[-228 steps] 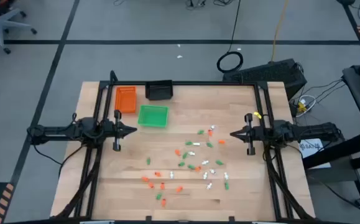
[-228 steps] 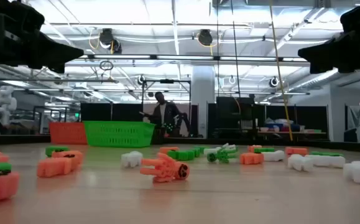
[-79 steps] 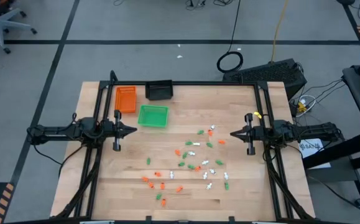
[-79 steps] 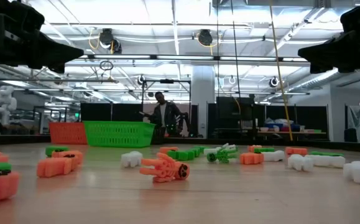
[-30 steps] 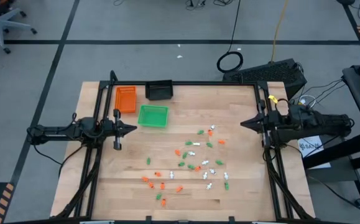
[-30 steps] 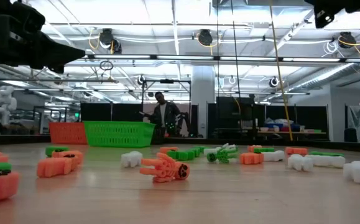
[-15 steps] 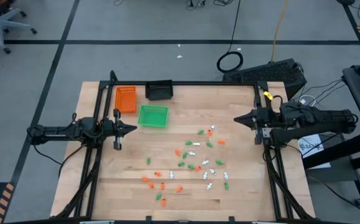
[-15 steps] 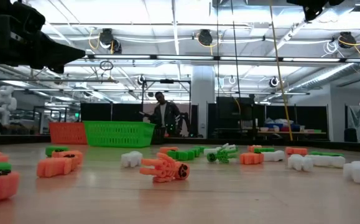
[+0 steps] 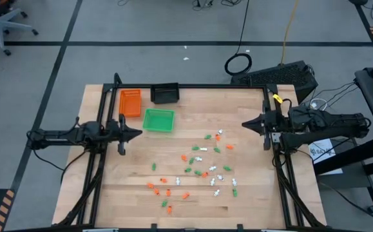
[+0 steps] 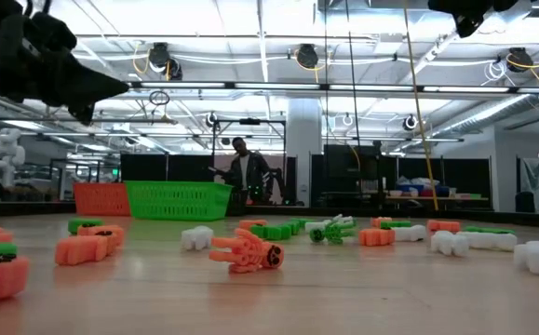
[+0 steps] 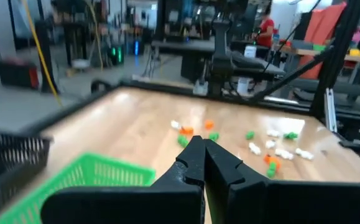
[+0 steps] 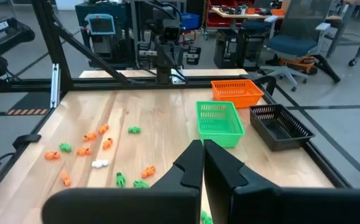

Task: Sort Halloween decoration
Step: Put the green skeleton toy into the orange bin

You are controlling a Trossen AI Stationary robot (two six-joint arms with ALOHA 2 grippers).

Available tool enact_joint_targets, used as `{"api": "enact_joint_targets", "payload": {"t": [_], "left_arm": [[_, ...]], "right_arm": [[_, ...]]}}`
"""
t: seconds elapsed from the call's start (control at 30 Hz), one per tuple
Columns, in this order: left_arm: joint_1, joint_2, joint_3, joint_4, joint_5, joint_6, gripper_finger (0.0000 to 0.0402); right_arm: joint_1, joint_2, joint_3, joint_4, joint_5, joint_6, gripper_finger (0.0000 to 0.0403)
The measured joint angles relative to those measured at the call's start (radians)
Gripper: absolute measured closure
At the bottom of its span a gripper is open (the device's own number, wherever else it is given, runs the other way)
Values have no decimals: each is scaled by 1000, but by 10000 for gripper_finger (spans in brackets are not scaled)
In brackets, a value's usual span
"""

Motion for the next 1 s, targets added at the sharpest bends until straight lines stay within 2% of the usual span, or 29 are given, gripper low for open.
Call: {"api": "enact_joint_targets", "payload": {"t": [0.1, 0.3, 0.5, 0.63, 0.73, 1.0], "left_arm": [[-1, 41, 48, -12, 1, 2, 401], [-2, 151, 245, -32, 9, 33, 401], [-3, 266, 450, -12, 158, 108, 401], [-3, 352, 562, -73, 118, 107, 401], [-2, 430, 596, -122, 84, 113, 401], [-2, 641, 600, -123, 68, 108, 401]], "right_arm": [[0, 13, -5, -14, 0, -4, 403], [0, 39, -60, 1, 0, 1, 403], [0, 65, -101, 5, 1, 31, 403], [0, 78, -133, 7, 1, 46, 403], [0, 88, -150, 10, 1, 74, 403], [0, 113, -227, 88, 1, 171, 403]]}}
